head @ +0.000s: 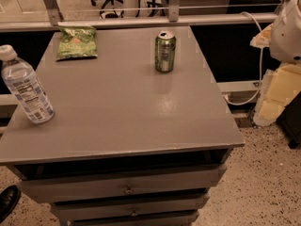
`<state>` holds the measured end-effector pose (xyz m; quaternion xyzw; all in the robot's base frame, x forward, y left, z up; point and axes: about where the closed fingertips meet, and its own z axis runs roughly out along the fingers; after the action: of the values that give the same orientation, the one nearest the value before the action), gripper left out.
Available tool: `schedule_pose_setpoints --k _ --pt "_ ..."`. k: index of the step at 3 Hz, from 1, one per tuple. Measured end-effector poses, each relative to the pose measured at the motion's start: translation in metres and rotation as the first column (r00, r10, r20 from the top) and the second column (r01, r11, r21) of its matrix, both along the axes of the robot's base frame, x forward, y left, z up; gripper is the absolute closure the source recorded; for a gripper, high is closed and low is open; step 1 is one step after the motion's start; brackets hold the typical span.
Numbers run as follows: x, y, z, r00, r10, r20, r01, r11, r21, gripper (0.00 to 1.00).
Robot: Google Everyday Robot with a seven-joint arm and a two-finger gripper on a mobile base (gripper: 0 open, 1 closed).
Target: Move blue plastic bottle near green can
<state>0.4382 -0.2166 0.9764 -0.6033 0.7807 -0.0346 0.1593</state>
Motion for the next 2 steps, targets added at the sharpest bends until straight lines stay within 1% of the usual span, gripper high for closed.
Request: schedule_pose_setpoints --k 1,2 --pt "0.000 0.000 0.000 1.0000 0.000 0.000 0.000 1.000 0.000 0.00" --pt "0.008 0.020 -0.022 0.9999 0.003 -0.011 -0.001 0.992 0.130 0.00"
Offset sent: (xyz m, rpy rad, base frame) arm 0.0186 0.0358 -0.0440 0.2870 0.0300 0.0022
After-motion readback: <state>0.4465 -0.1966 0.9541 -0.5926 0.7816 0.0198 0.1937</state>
